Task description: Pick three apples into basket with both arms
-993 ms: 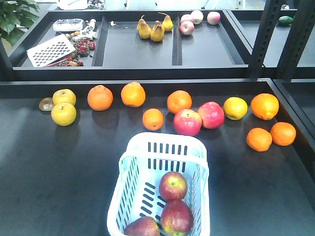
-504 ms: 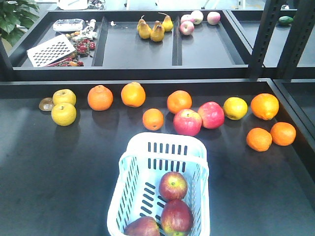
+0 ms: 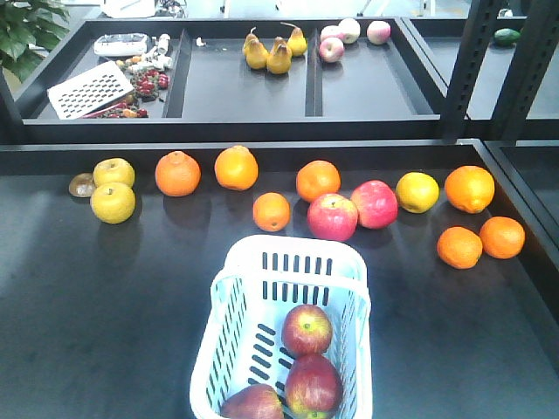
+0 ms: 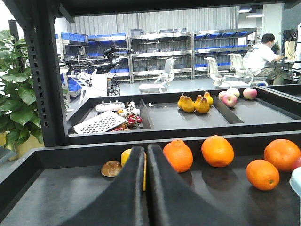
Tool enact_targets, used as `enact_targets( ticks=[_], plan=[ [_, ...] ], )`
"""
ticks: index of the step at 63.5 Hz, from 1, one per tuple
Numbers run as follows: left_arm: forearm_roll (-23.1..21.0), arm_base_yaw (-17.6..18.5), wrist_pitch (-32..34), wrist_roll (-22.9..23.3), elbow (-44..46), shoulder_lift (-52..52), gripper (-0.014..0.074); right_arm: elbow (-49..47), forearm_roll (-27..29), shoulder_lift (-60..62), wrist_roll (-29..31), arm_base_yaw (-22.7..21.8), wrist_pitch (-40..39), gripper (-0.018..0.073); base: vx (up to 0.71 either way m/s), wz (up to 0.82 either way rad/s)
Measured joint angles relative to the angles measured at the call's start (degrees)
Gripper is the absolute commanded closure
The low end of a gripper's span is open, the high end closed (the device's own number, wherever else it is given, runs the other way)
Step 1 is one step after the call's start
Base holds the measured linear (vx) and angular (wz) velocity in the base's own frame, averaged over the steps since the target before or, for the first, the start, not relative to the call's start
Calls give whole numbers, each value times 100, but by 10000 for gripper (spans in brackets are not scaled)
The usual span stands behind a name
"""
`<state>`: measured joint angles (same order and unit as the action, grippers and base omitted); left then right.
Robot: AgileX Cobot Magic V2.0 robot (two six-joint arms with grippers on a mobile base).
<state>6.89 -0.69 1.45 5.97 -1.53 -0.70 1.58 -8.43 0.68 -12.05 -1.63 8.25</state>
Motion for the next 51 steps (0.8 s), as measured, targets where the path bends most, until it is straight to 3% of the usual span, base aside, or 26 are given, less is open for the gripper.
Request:
enact_targets(
  ticks=[51],
  plan=[
    [0,0,0,0,0,0,603,0,-42,0,6,0,34,568,0,0]
  ],
)
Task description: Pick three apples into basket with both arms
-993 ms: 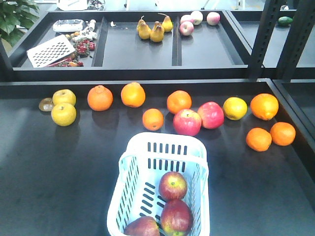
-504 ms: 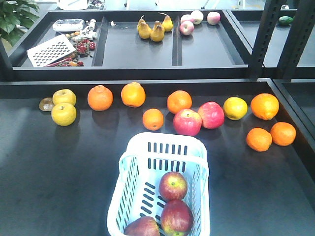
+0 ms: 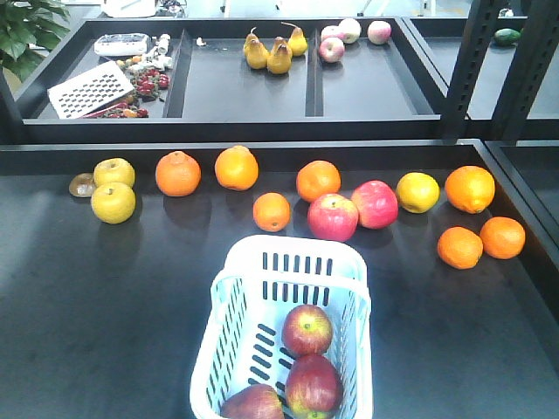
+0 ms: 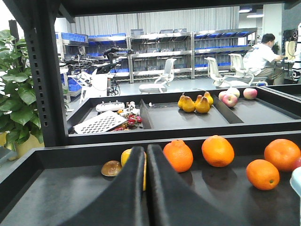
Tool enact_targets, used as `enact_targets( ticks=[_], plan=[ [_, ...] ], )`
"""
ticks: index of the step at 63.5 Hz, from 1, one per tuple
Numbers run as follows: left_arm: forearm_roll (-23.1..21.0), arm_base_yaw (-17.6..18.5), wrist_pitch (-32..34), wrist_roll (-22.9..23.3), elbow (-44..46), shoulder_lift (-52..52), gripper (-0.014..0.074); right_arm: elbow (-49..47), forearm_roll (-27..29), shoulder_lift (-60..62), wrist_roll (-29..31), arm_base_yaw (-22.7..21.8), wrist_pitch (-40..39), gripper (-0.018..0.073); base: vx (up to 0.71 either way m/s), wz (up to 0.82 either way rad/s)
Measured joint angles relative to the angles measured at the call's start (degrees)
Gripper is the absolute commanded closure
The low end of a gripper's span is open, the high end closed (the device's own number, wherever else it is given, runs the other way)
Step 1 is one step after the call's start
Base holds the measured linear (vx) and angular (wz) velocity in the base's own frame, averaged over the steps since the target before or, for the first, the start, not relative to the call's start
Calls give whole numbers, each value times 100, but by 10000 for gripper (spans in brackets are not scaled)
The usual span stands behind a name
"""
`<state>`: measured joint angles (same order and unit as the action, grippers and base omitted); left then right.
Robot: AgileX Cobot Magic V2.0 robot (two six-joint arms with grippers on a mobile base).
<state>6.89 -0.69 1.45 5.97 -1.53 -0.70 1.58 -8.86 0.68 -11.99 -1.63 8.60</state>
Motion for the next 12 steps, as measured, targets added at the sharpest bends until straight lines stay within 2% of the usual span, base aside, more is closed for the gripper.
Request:
enact_targets(
  ticks=[12],
  plan=[
    [0,0,0,0,0,0,603,0,0,0,0,0,0,568,0,0]
  ],
)
